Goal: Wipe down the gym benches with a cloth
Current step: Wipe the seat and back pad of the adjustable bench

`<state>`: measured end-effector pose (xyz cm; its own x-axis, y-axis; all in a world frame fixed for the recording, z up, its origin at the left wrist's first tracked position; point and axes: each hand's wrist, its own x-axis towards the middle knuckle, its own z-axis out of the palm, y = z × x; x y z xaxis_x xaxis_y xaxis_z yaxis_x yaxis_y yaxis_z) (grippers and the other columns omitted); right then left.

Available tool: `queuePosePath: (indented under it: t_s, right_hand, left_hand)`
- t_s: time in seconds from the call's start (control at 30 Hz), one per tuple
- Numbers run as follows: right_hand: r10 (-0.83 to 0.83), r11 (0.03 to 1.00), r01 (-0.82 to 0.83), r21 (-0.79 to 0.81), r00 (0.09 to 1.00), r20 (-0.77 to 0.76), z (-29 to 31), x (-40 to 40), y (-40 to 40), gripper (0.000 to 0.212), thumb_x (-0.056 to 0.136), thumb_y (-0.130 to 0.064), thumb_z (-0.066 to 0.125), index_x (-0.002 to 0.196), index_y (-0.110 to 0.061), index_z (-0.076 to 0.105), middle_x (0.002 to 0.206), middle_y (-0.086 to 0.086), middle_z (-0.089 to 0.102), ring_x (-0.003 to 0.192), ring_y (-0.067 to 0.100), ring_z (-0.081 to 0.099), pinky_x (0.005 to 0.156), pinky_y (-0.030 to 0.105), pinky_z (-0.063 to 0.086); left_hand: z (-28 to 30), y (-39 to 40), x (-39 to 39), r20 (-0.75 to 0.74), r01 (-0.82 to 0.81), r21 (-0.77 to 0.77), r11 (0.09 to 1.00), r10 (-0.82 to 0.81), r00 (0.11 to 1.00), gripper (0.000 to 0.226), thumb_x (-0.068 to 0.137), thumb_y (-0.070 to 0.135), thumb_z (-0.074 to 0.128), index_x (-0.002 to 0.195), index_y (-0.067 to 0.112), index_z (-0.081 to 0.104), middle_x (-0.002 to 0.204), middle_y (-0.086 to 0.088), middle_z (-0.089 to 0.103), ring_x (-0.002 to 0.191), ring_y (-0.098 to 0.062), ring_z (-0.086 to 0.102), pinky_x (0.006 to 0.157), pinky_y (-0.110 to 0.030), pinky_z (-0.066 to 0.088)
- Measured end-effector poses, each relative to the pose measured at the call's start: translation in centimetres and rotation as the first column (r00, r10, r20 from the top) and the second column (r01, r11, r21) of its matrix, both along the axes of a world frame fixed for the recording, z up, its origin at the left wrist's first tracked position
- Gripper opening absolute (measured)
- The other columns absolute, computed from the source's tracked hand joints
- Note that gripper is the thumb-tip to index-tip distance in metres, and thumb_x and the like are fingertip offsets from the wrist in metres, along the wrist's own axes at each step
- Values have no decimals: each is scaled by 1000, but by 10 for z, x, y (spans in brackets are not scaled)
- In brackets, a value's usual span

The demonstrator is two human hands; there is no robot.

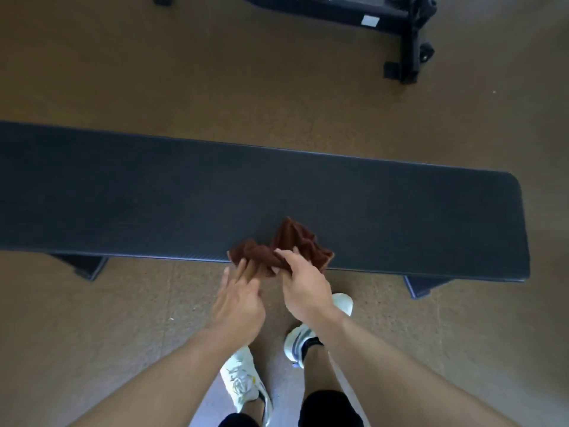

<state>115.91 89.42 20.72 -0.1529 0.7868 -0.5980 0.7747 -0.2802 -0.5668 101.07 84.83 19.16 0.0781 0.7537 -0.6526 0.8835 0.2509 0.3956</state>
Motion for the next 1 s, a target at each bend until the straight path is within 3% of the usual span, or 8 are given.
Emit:
queuePosePath:
  t_s: [0.03, 0.13, 0.27, 0.37, 0.47, 0.63, 0.83, 1.0]
  right_hand:
    - [-52, 995, 45, -92, 996, -69, 16, -10, 0, 32, 107, -27, 53, 135, -40, 62, 130, -12, 71, 124, 16, 63, 105, 35, 48]
    - [-302, 935, 239, -262, 923, -240, 72, -41, -15, 25, 105, -16, 58, 113, -35, 72, 94, -14, 77, 86, -1, 69, 82, 26, 52]
    - [-493, 850, 364, -381, 805, -331, 145, -73, -48, 28, 104, -8, 60, 112, -31, 75, 99, -7, 80, 97, 8, 74, 87, 25, 57]
    - [-587, 785, 398, -474, 722, -367, 198, -82, -62, 32, 101, 6, 60, 114, -19, 75, 97, 2, 81, 89, 14, 78, 71, 23, 59]
    - [-582, 786, 368, -496, 713, -393, 243, -82, -71, 36, 98, 11, 60, 116, -17, 75, 104, 10, 81, 95, 24, 78, 77, 34, 63]
    - [-541, 808, 285, -516, 706, -457, 307, -66, -70, 38, 97, 11, 59, 124, -14, 71, 110, 16, 79, 106, 34, 76, 93, 49, 62]
    - [-255, 959, 168, -230, 868, -427, 357, -46, -74, 58, 97, -10, 71, 136, -51, 59, 116, -7, 74, 109, 10, 73, 97, 35, 60]
    - [-299, 954, 272, -128, 826, -477, 388, -20, -78, 32, 100, -10, 68, 121, -34, 71, 110, -9, 78, 107, 9, 72, 98, 33, 59]
  left_hand:
    - [17, -6, -12, 115, -167, -83, 983, 175, 978, 57, 96, 24, 35, 152, 24, 44, 156, -1, 48, 149, -28, 37, 125, -37, 18]
    - [79, -23, -31, 363, -568, -269, 778, 628, 689, 42, 106, 15, 47, 146, 28, 50, 132, 9, 61, 126, -10, 56, 104, -20, 37]
    - [147, -46, -52, 424, -743, -380, 551, 818, 389, 32, 105, 11, 53, 128, 32, 61, 123, 11, 71, 120, -11, 65, 111, -37, 47]
    - [192, -58, -63, 415, -824, -436, 362, 893, 173, 23, 105, 17, 56, 122, 31, 62, 121, 1, 73, 110, -13, 69, 104, -43, 53]
    - [236, -64, -70, 433, -810, -519, 275, 901, 28, 25, 104, 17, 58, 127, 25, 59, 117, -1, 72, 108, -21, 69, 91, -41, 57]
    - [282, -70, -83, 554, -767, -457, 451, 819, 151, 34, 91, 0, 71, 123, 1, 62, 114, -10, 70, 103, -23, 65, 75, -17, 55]
    - [333, -70, -76, 602, -736, -333, 589, 734, 314, 43, 68, 18, 94, 105, 11, 73, 99, -4, 80, 99, -23, 75, 90, -37, 60]
    - [368, -59, -47, 594, -777, -184, 602, 698, 400, 70, 59, 33, 98, 114, 18, 57, 108, 0, 72, 103, -15, 69, 88, -36, 58]
